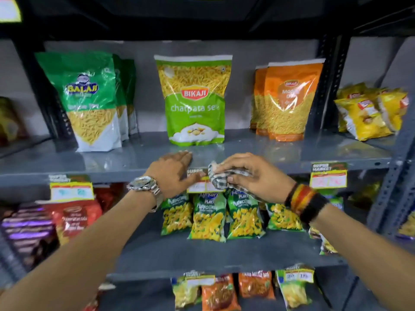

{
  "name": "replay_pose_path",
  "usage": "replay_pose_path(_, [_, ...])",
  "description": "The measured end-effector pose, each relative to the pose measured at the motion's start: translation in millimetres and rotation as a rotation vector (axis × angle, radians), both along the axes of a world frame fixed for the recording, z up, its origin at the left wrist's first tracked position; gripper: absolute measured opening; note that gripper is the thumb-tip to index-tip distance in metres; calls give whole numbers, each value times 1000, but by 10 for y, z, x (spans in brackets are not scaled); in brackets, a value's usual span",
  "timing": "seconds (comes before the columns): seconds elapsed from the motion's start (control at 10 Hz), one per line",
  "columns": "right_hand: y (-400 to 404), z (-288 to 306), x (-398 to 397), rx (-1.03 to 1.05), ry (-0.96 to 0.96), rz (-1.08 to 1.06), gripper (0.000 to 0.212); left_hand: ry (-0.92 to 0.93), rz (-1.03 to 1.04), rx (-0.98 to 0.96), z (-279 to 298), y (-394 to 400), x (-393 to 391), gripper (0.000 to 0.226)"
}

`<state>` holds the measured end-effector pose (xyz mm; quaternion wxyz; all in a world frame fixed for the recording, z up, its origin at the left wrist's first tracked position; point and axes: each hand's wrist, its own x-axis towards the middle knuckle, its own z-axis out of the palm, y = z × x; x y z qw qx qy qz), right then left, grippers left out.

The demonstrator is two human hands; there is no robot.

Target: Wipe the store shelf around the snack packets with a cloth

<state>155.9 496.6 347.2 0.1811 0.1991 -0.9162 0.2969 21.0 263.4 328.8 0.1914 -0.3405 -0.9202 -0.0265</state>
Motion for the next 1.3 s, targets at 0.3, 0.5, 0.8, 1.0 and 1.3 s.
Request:
replay_pose_path(0.3, [-474, -1665, -353, 8, -193, 2, 29, 30, -16, 296, -1834, -1231, 456, 70])
replay_pose_path(0.5, [-1052, -2461, -1064, 63, -380, -87, 29, -402, 195, 181, -2996, -1452, 246, 107])
replay_pose_path(0.8, [-1574, -3258, -1244, 357, -311, -210, 57, -493, 329, 28, -3455, -1683, -97, 107])
replay_pose_path(1.0, [-1489, -3490, -1185, 560, -515, -239, 70, -497, 365, -5, -3549, -1644, -50, 108])
replay_pose_path(1.3, [-1476, -2852, -579, 207, -329, -117, 66, -473, 200, 581, -2617, -1344, 359, 87])
